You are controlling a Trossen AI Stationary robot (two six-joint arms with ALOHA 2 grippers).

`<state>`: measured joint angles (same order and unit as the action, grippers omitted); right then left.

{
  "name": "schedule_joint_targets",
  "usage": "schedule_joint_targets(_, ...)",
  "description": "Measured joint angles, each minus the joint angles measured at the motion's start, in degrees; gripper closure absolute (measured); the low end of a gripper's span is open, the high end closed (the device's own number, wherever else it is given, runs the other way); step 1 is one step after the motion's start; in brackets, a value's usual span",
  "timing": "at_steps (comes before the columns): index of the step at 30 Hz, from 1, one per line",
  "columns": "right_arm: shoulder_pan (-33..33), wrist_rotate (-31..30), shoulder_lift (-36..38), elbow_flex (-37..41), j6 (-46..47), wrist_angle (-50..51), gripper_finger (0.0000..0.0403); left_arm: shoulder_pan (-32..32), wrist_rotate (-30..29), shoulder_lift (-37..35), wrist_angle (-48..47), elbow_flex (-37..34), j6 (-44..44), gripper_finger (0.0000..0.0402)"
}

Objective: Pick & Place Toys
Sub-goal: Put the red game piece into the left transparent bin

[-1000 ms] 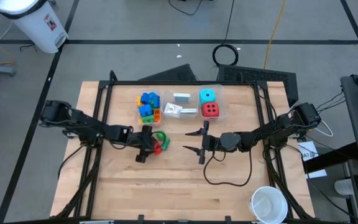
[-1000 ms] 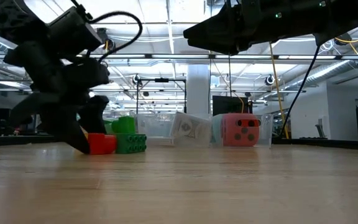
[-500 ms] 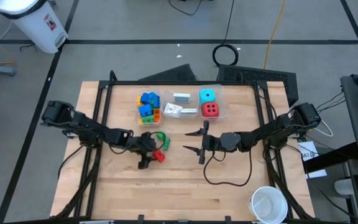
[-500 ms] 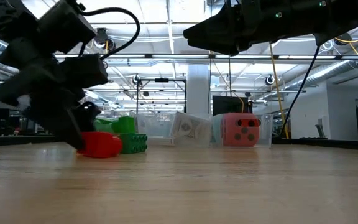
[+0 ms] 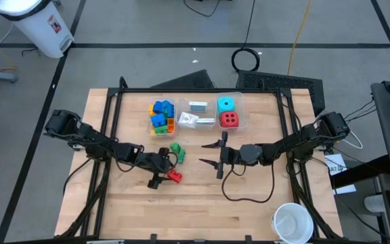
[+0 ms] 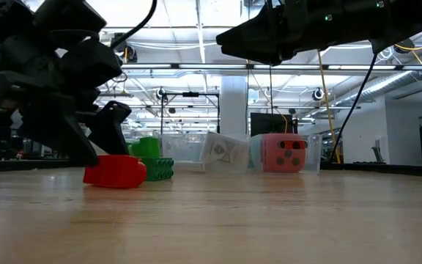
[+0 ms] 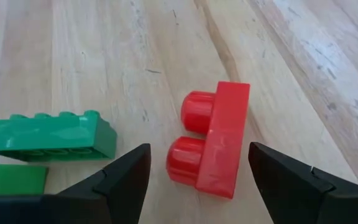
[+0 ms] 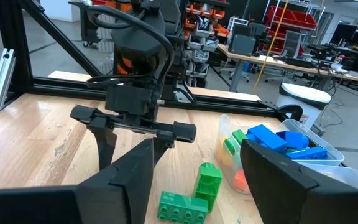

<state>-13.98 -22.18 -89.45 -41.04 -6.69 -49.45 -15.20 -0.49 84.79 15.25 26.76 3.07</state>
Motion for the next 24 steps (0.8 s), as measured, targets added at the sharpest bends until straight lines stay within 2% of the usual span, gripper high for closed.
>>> schedule_joint_targets(6, 0.00, 0.01, 0.00, 0.00, 0.00, 0.00, 0.0193, 0.00, 0.00, 0.36, 0.76, 0.00, 0.09, 0.0128)
schedule_joint_targets(12, 0.00, 0.03, 0.00, 0.00, 0.04, 0.00, 0.0194, 0.00, 1.18, 7.15, 9.40, 0.02, 0.97, 0.0128)
schedule_joint_targets(17, -0.02, 0.03, 0.00, 0.00, 0.04, 0.04, 0.0195, 0.20, 0.88, 10.08, 12.40, 0.04, 0.44, 0.0133)
schedule_joint_targets(20, -0.02, 0.03, 0.00, -0.01, 0.04, 0.03, 0.0195, 0.18, 0.77, 10.06, 12.55, 0.04, -0.41, 0.0163)
schedule_joint_targets(24, 0.00, 0.03, 0.00, -0.02, 0.03, 0.02, 0.0195, 0.22, 0.48, 8.85, 12.36, -0.04, -2.58, 0.0230)
